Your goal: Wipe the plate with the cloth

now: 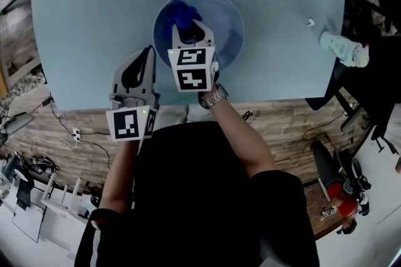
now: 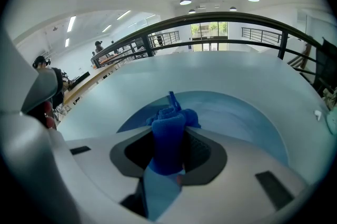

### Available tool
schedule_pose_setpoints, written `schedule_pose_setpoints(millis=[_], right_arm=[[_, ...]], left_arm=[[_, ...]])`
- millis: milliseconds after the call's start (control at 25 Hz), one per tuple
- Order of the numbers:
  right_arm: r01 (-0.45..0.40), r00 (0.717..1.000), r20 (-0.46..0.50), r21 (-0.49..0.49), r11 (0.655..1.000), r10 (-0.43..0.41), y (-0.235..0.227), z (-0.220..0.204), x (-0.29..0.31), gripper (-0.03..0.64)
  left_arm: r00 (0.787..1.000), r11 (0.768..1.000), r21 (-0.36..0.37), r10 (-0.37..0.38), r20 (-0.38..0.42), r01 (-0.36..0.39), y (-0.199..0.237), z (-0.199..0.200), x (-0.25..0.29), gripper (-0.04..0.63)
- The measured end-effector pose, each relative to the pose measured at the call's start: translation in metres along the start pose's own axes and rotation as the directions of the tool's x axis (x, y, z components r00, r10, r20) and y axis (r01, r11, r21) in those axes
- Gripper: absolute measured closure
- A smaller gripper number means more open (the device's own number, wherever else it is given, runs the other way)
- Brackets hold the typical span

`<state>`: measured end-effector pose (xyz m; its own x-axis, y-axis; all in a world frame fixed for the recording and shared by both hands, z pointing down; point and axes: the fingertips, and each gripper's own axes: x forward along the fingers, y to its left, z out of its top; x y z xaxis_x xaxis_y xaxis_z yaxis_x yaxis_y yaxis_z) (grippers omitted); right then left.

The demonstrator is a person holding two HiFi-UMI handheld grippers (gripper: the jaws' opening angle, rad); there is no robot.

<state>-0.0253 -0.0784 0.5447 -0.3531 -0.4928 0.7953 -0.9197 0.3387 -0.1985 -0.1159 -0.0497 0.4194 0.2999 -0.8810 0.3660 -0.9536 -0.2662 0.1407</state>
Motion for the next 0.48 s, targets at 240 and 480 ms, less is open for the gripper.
schedule_pose_setpoints(millis=[240,480], right_arm=[[0.027,1.000,-0.001,0.025,0.999,-0.027,-0.012,-0.002,-0.005,0.497],[0.070,0.998,-0.005,0.066,0.995,-0.070,-0.035,-0.006,-0.011,0.497]], left_arm=[[1.000,1.000,0.013,-0.025,-0.013,0.025,-0.006,-0.001,0.004,0.594],[0.998,0.998,0.017,-0.055,-0.010,0.055,-0.016,0.004,0.015,0.594]])
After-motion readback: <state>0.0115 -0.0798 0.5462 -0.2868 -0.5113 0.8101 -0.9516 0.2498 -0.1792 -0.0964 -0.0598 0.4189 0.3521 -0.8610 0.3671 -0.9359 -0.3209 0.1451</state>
